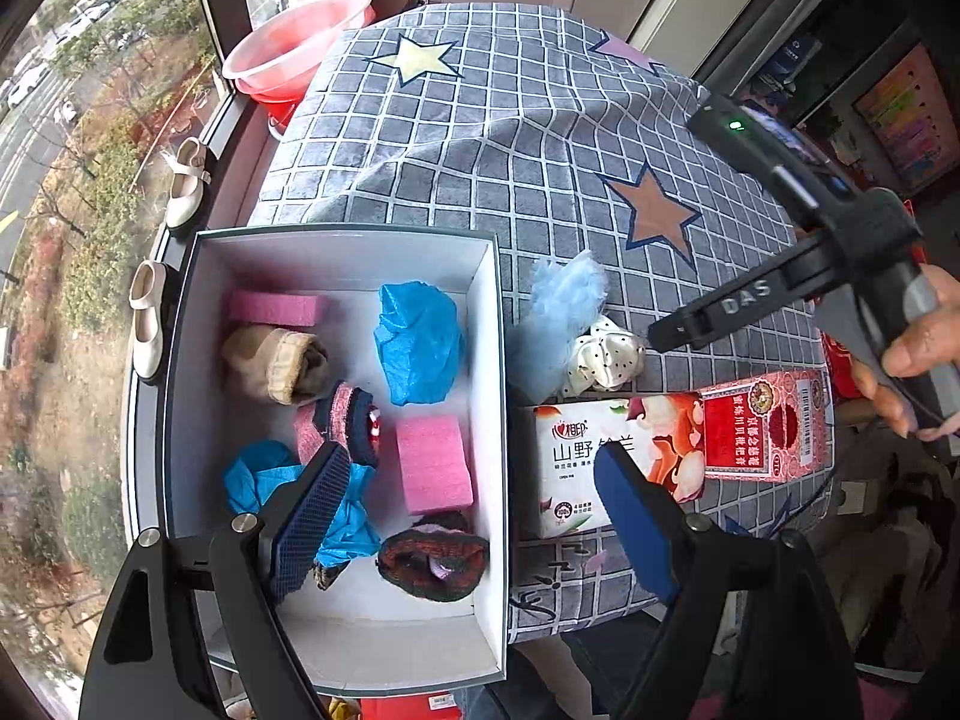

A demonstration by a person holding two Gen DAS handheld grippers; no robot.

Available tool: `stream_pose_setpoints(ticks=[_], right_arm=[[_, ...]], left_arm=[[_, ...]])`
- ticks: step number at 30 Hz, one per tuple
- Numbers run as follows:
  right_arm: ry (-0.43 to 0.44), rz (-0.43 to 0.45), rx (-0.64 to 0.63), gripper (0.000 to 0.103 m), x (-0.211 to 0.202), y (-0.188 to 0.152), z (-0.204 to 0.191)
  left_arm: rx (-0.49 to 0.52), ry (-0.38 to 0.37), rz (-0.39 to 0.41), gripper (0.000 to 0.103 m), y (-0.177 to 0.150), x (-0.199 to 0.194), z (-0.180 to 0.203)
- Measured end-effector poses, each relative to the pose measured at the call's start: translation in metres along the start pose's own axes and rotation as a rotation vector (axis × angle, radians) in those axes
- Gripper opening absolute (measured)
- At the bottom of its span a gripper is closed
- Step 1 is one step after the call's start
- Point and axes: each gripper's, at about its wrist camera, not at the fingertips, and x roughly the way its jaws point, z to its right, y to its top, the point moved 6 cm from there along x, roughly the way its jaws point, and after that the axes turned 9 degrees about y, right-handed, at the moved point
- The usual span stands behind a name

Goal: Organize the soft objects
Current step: 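Grasp the white polka-dot scrunchie with the right tool while the left tool grasps the light-blue fluffy item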

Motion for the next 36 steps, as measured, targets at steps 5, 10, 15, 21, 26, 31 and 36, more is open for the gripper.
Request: stream_pose_setpoints(ticks=[5,10,15,21,26,31,36], right_arm=[[0.005,-0.107,0.029,0.102,0.046,0.019,0.005],[-0.069,-0.218,0.056,0.102,0.086,0.031,0.017],[-0.092,-0.253,0.118,0.102,0.101,0.033,0.041],[-0.101,-0.229,0.292,0.102,0.091,0.021,0.105],[0.07,-0.21,0.432,0.102,0.091,0.007,0.134],[0.241,-0.221,0.386,0.102,0.092,0.008,0.113],[0.23,-0.297,0.282,0.102,0.11,0.009,0.094]], left_arm=[[-0.013,0.018,-0.022,0.086,-0.006,0.001,0.001],[-0.034,0.022,-0.032,0.086,-0.007,0.002,0.003],[0.002,0.021,-0.027,0.086,0.004,0.005,0.017],[0.086,0.01,-0.021,0.086,0.026,0.013,0.047],[0.141,0.029,-0.027,0.086,0.041,0.025,0.067],[0.177,0.052,-0.042,0.086,0.045,0.032,0.075],[0.215,0.096,-0.051,0.086,0.049,0.041,0.081]])
